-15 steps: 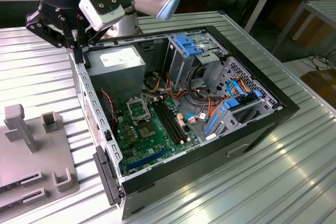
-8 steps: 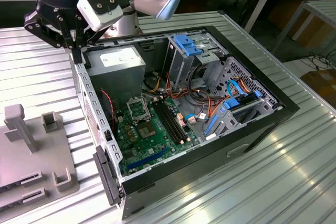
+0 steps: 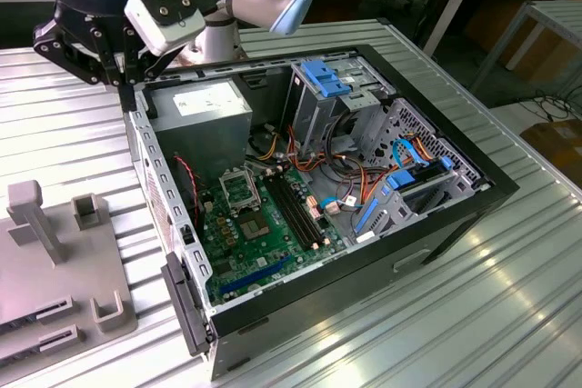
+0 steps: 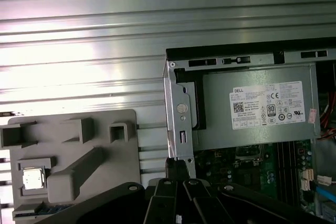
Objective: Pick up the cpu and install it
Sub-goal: 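Reach for the cpu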
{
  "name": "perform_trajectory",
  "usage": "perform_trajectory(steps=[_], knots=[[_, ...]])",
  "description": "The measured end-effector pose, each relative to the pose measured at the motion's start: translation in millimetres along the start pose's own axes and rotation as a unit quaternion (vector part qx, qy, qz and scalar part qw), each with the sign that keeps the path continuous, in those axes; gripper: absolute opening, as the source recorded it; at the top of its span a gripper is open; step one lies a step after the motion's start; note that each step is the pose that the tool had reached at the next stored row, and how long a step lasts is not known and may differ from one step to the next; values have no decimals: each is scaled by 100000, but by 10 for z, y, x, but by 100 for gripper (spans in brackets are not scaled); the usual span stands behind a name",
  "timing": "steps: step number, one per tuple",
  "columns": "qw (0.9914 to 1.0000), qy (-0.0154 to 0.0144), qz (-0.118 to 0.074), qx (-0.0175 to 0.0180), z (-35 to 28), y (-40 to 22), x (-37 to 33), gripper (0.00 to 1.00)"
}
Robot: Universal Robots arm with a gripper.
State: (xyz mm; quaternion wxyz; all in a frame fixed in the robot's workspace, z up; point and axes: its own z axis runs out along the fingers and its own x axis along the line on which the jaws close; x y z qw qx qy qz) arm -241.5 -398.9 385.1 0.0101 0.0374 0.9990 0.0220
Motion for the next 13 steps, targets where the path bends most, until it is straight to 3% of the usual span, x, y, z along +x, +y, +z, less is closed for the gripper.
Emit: perform_trajectory(steps=[13], knots=[[100000,42,3,0,4,-7,90,11]])
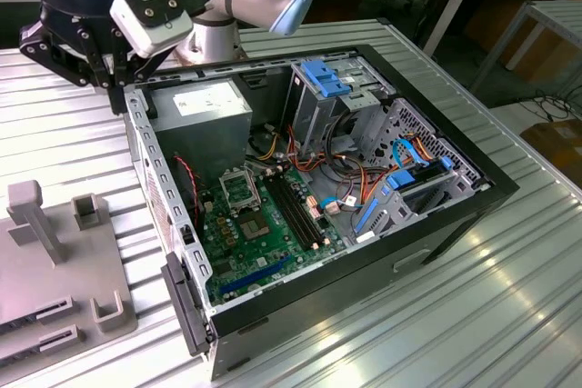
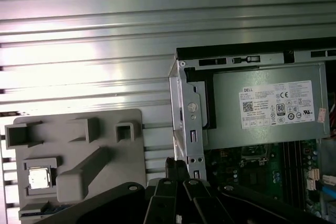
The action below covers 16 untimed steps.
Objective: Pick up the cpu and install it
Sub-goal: 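Reach for the cpu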
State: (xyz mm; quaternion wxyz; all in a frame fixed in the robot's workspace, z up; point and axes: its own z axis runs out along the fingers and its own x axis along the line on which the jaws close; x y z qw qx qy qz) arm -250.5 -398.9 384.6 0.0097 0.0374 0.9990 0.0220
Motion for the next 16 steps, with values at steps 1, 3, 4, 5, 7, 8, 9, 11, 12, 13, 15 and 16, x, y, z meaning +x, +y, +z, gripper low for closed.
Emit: perform_trajectory(steps=[1,3,4,5,7,8,9,11,12,13,15,16], knots=[[100000,5,1,-3,1,0,6,11],[100000,16,4,0,1,-1,17,11],[100000,19,4,4,1,-2,23,11],[100000,26,2,2,2,-3,33,11],[100000,35,3,-1,3,-3,44,11],[100000,44,5,4,3,-4,51,11],[100000,47,6,3,3,-4,55,11],[100000,58,5,4,4,-5,66,11],[100000,64,6,5,4,-5,70,11],[100000,63,5,4,4,-6,75,11],[100000,75,4,7,4,-6,82,11],[100000,75,7,5,5,-7,86,11]])
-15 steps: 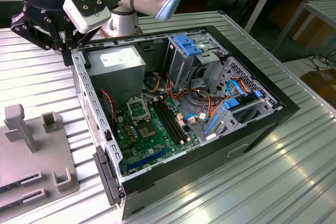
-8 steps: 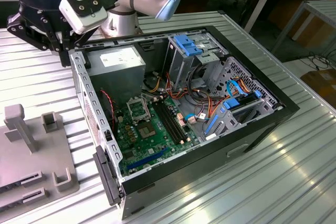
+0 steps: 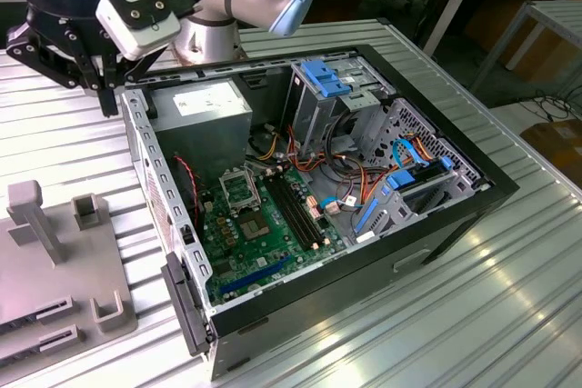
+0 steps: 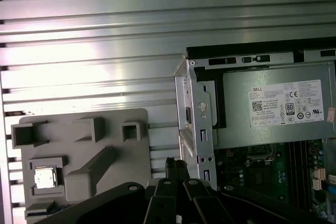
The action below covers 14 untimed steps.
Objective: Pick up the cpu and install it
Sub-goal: 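Reach for the cpu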
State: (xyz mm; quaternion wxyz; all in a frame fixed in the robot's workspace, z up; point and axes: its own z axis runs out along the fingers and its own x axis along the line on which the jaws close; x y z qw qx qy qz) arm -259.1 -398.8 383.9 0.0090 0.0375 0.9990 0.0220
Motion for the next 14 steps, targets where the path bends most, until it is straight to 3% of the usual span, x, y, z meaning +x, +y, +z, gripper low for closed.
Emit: perform_trajectory(steps=[14], knots=[[100000,40,2,5,4,-4,58,11]])
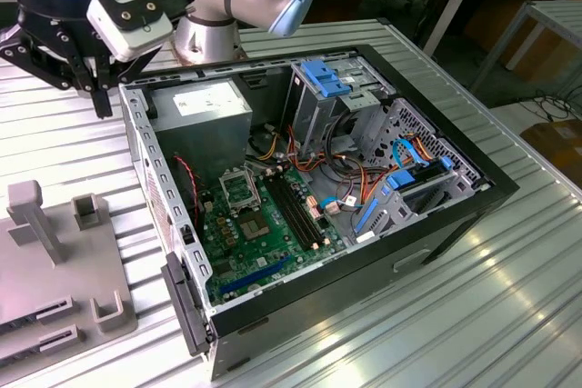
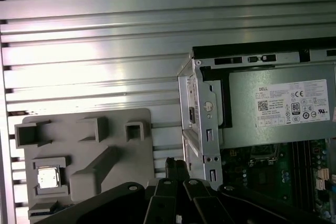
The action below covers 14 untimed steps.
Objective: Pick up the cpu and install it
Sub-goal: 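Reach for the cpu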
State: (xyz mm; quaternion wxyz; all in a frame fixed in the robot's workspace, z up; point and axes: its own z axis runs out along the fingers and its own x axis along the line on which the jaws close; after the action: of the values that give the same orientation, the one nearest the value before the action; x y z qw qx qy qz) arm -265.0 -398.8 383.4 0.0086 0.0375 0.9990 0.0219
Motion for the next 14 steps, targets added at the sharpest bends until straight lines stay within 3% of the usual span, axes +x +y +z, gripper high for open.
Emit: perform_trajectory(steps=[14], knots=[[100000,31,-4,1,4,-5,62,11]])
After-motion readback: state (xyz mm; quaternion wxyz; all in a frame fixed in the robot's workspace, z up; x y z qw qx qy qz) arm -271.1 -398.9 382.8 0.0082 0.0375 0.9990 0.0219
